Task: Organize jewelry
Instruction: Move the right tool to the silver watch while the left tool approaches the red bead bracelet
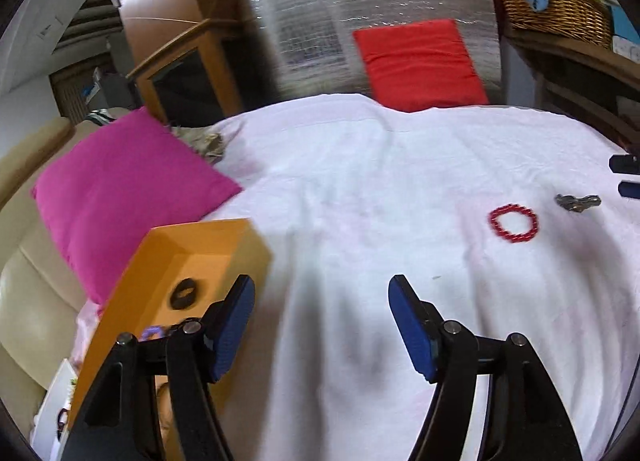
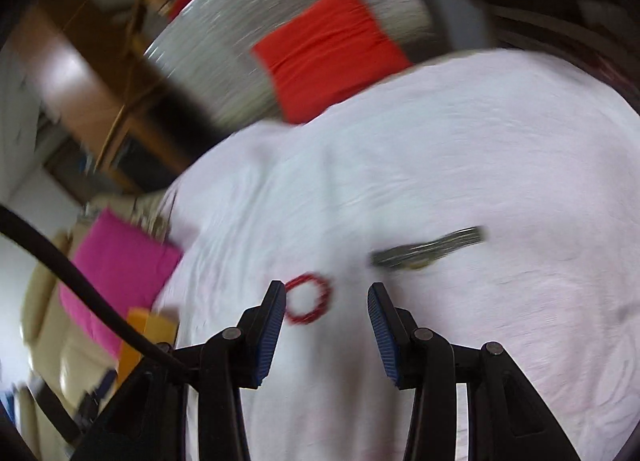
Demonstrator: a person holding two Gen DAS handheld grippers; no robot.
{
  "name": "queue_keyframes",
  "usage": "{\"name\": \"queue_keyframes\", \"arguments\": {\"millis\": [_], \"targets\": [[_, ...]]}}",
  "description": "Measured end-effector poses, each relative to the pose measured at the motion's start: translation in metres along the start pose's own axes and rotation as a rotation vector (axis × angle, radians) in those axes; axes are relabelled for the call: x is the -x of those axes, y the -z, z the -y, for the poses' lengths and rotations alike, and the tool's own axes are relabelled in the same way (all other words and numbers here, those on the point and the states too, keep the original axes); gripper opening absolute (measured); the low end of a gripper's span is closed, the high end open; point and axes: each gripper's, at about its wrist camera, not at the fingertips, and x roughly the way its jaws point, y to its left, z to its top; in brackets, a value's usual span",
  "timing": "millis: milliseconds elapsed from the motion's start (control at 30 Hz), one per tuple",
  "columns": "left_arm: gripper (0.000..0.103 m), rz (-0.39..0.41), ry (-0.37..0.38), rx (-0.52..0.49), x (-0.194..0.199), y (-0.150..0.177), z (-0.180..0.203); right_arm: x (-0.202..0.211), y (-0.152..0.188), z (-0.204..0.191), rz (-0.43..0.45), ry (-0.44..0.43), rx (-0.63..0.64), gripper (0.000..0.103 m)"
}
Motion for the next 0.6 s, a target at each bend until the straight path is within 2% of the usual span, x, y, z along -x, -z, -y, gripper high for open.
{"name": "queue_keyframes", "arguments": {"millis": [233, 367, 467, 600], "targets": [[0.070, -0.093, 0.139, 0.083, -0.040, -0.022, 0.050, -0.014, -0.012, 0.055, -0.072, 0.004, -0.181, 0.046], [0.070, -0.138, 0.201, 0.062, -0.053, -0.026, 0.070, -0.035, -0.019, 0.070, -0.102, 0.000, -0.267, 0.046], [0.070, -0.141, 0.244, 0.053, -0.054, -0.033, 0.076, -0.056, -0.023, 0.076, -0.122, -0.006, -0.317, 0.046], [0.070, -0.125, 0.211, 0.024, -0.059, -0.038, 0.074, -0.073, -0.023, 0.078, -0.155, 0.036, -0.348, 0.046]]}}
